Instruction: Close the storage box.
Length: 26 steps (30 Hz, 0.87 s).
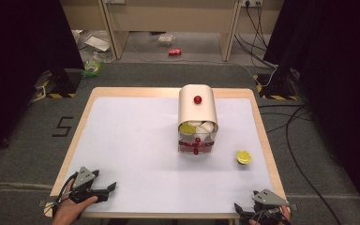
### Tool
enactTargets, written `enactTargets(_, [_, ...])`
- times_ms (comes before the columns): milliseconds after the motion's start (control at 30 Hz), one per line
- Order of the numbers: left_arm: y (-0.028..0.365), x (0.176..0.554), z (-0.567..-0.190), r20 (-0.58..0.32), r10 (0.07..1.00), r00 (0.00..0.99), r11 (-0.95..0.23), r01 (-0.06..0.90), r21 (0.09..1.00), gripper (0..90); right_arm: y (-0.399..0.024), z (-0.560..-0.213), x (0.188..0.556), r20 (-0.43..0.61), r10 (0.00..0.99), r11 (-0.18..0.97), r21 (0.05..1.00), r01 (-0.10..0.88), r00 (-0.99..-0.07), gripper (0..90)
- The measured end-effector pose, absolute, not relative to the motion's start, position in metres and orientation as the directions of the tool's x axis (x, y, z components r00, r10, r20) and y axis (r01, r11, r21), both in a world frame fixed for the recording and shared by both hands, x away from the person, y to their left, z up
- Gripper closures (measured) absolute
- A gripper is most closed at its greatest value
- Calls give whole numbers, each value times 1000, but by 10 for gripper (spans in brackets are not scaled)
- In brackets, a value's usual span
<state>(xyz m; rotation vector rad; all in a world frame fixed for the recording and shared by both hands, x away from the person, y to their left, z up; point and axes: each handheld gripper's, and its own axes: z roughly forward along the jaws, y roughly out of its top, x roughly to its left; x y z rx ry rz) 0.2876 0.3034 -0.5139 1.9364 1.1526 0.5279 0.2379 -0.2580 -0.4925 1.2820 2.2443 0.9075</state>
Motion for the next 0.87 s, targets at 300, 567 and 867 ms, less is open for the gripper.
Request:
enactTargets(300, [303, 288, -514, -46, 867, 497, -261, 531, 806, 130, -261, -498, 234, -11, 870, 340, 737, 584, -493, 151])
enactTargets(567, [303, 288, -514, -45, 866, 497, -262, 531, 806, 129, -263, -501, 230, -5, 871, 321, 762, 562, -491, 151])
enactTargets(867, [303, 288, -514, -48, 866, 497, -260, 532, 806, 130, -263, -502, 230, -4, 871, 320, 764, 560, -491, 150])
